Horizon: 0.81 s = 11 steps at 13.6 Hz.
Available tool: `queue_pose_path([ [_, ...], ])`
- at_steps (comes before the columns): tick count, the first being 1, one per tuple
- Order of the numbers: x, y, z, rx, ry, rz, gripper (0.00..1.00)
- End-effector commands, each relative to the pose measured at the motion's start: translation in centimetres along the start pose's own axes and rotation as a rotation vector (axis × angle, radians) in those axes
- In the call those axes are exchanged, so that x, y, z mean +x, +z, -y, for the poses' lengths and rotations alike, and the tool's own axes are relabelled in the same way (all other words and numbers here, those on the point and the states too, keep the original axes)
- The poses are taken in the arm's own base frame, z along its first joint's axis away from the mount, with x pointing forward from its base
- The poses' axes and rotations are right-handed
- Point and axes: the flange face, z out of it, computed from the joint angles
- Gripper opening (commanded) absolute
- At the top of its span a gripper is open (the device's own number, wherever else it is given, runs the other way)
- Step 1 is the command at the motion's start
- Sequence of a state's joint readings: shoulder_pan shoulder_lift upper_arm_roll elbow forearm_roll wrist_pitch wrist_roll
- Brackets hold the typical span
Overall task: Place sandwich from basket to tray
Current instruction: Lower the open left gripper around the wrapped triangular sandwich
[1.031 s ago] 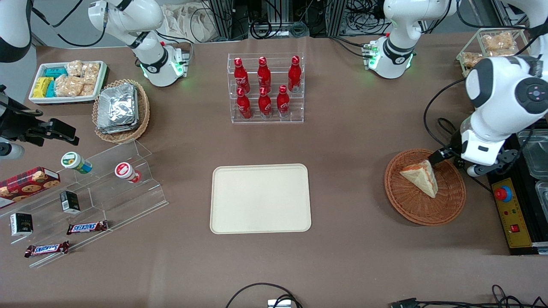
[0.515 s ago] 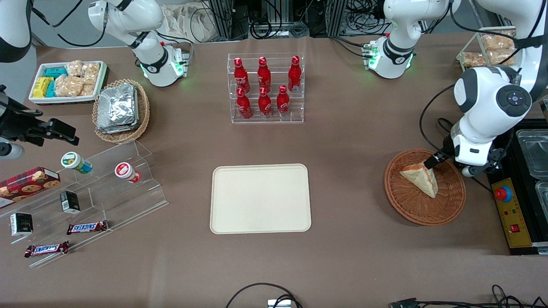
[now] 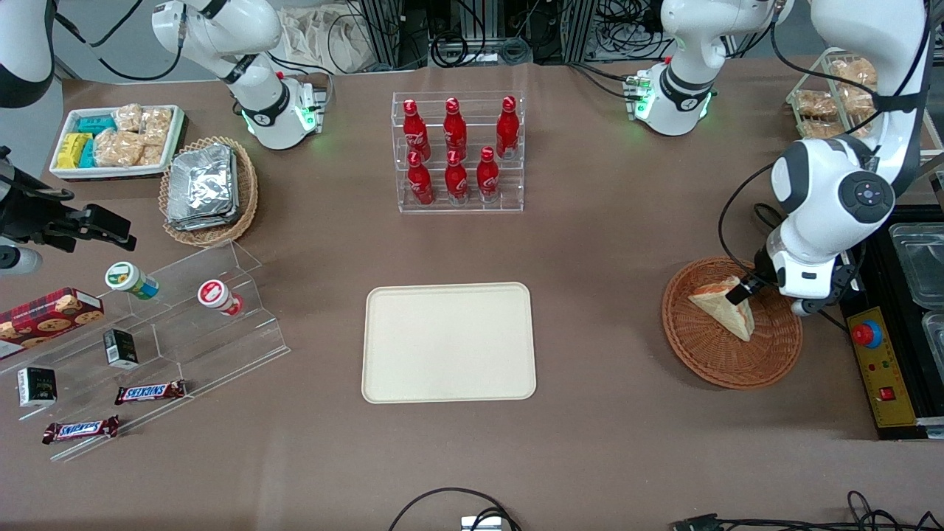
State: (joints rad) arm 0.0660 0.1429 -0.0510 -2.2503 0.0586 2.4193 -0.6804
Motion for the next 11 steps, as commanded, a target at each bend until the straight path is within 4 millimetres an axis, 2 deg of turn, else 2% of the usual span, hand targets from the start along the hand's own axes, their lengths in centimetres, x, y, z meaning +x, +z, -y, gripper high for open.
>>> queue_pose_path([
  [1,-0.6,1.5,0.1,-0.013,-0.051,-0.028,1.00],
  [6,-1.4,4.6,0.4,-0.031,-0.094,-0.035,1.00],
  [11,-1.3,6.3,0.4,-0.037,-0.099,-0.034,0.98],
])
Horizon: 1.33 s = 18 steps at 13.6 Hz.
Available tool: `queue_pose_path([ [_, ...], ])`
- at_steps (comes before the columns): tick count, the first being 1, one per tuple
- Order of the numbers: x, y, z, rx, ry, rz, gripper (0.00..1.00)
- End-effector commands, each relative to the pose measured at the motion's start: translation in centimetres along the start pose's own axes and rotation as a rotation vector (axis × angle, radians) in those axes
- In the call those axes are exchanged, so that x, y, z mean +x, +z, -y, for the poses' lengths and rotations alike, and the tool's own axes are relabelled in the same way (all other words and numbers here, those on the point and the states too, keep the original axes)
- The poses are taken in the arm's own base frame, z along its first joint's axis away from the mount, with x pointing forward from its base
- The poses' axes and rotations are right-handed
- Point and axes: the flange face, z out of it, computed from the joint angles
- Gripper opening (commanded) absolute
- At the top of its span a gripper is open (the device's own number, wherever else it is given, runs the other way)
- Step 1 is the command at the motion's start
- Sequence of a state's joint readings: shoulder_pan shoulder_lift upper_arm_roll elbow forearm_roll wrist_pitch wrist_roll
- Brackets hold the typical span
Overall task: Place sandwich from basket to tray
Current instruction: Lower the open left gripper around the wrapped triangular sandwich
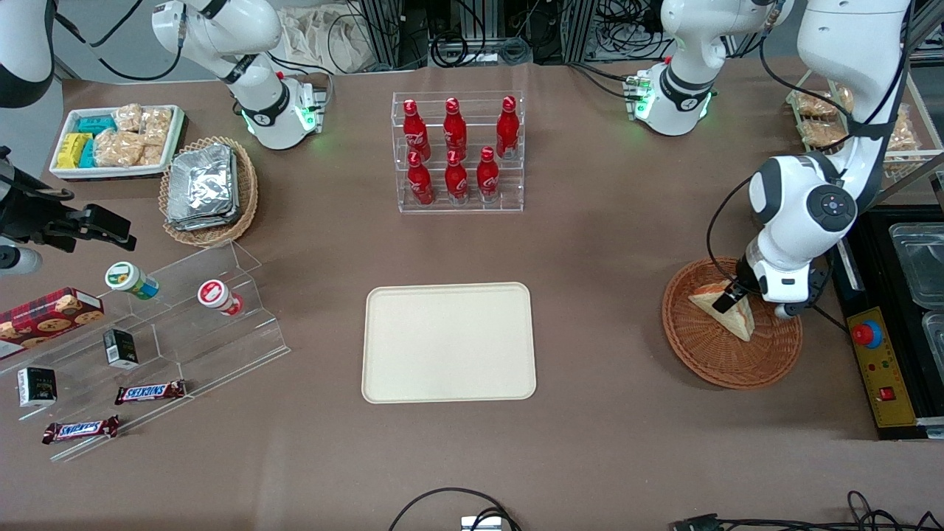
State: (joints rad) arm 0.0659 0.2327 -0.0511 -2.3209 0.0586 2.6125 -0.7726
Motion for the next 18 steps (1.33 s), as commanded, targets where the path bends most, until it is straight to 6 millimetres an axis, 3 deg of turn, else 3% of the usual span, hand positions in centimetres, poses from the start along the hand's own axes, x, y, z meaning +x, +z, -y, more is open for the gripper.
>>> queue_pose_path([
  [1,-0.2,0.7,0.0,-0.009,-0.017,-0.018,0.94],
  [4,-0.1,1.3,-0.1,-0.016,-0.029,-0.022,0.76],
  [6,-0.1,1.2,-0.1,-0.017,-0.047,-0.023,0.41],
  [8,0.0,0.9,-0.2,-0.020,-0.047,-0.029,0.16],
  [10,0.2,-0.5,-0.8,-0.034,-0.034,-0.046,0.11],
  [14,0.2,-3.5,-1.5,0.009,0.038,-0.059,0.09],
  [18,0.2,-8.2,-3.9,0.082,0.173,-0.036,0.09],
])
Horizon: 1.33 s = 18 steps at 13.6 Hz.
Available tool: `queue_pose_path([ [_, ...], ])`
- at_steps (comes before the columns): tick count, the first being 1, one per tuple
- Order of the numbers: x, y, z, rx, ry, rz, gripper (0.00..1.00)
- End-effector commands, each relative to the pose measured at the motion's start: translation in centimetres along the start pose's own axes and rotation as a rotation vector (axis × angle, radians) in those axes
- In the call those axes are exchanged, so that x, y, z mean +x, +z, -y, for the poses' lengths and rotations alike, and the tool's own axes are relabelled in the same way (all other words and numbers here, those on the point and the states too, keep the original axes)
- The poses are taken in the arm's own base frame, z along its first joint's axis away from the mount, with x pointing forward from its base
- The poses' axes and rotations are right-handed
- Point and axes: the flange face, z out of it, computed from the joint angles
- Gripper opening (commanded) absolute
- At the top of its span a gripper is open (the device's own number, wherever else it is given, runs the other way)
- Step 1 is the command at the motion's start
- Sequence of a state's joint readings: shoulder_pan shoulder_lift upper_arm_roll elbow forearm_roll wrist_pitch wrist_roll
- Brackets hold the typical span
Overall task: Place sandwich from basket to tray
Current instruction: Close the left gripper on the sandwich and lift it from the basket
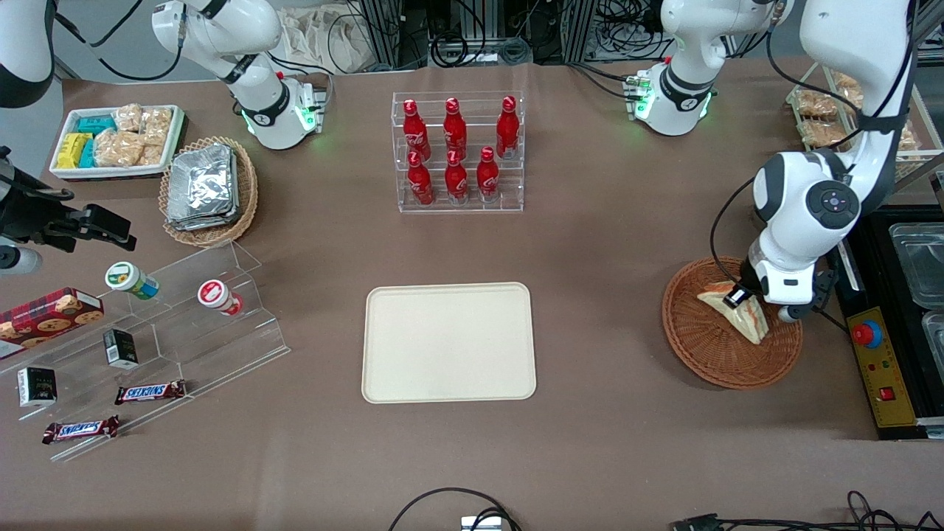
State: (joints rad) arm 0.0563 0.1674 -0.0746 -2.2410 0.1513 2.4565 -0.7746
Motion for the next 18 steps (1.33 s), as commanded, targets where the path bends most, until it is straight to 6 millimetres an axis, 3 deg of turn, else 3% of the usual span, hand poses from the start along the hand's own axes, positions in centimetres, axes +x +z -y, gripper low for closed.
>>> queue_pose_path([
  [1,0.2,-4.4,-2.2,0.041,0.113,0.010,0.10],
  [6,-0.6,-9.2,-7.1,0.007,0.281,-0.020,0.14],
  [11,-0.9,-14.1,-11.9,-0.001,0.427,0.006,0.11],
  [15,-2.7,-17.6,-15.4,-0.029,0.500,-0.010,0.10],
  [18,-3.9,-19.0,-17.8,-0.038,0.532,-0.002,0.09],
])
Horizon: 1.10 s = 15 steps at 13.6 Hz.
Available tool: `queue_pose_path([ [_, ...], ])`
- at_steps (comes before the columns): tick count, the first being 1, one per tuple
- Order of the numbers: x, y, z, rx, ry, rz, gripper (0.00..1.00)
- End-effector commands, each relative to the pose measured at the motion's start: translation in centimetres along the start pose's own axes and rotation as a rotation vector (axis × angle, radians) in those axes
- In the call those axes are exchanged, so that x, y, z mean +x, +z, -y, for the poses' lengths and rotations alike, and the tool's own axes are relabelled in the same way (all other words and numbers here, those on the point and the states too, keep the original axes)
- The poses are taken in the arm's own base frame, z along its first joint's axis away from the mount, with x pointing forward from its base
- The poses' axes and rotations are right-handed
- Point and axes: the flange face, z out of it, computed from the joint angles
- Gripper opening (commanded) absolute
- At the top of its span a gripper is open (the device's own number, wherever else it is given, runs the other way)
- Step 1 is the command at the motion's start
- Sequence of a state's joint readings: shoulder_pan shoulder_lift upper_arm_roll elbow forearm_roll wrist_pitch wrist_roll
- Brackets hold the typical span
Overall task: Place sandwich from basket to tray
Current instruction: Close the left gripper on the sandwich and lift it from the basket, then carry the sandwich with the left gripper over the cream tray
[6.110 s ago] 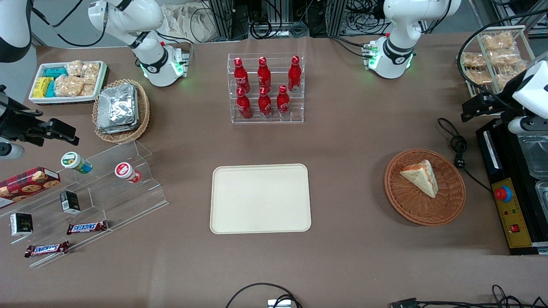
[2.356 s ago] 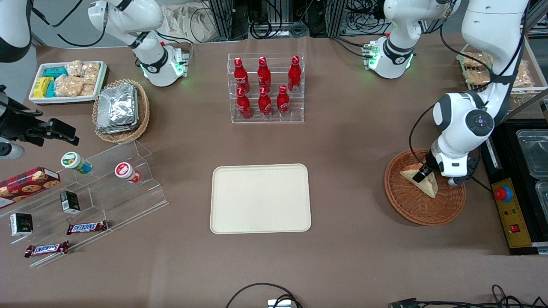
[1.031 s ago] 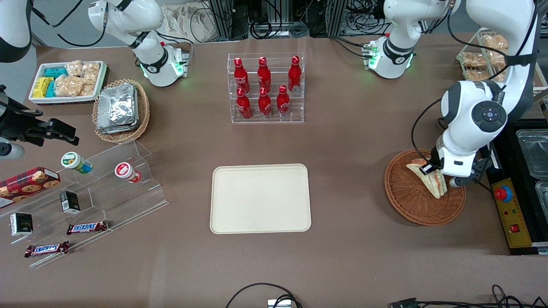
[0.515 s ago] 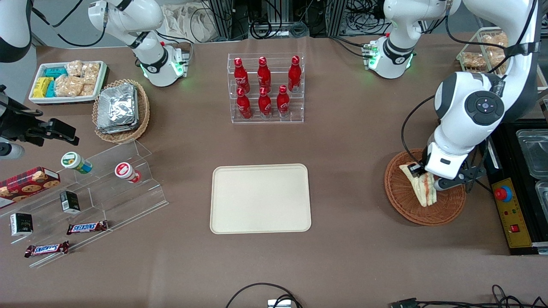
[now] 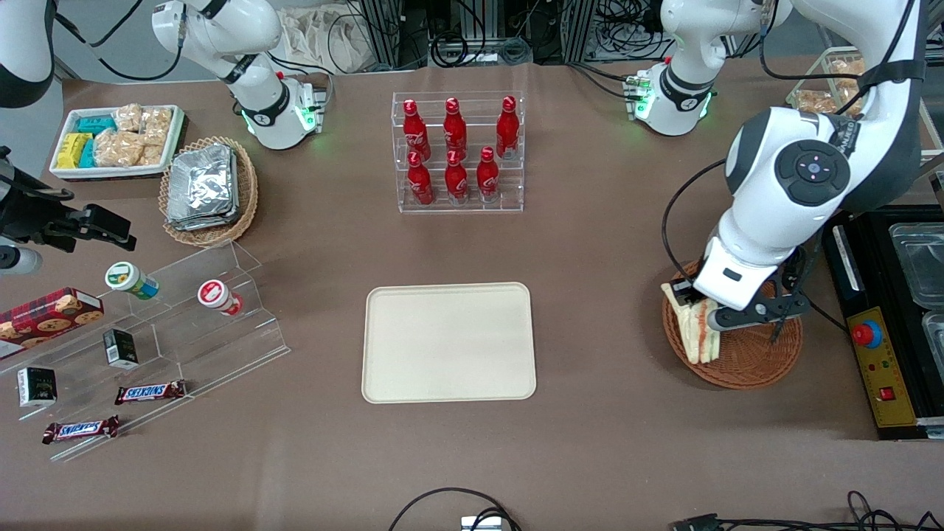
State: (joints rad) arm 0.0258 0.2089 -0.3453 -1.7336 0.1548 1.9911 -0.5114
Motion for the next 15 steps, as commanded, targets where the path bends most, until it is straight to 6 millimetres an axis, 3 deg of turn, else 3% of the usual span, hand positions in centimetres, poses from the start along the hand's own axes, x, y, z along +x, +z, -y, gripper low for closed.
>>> queue_pose_path([
  [1,1.3,-1.7,-2.2,0.000,0.035,0.020,0.09],
  [4,1.9,-3.0,-5.5,-0.010,0.074,0.048,0.09],
  [7,1.5,-2.3,-9.7,-0.010,0.137,0.047,0.09],
  [11,0.8,0.4,-14.7,-0.006,0.206,0.054,0.09],
  [15,-0.8,5.3,-20.2,-0.005,0.194,0.084,0.09],
])
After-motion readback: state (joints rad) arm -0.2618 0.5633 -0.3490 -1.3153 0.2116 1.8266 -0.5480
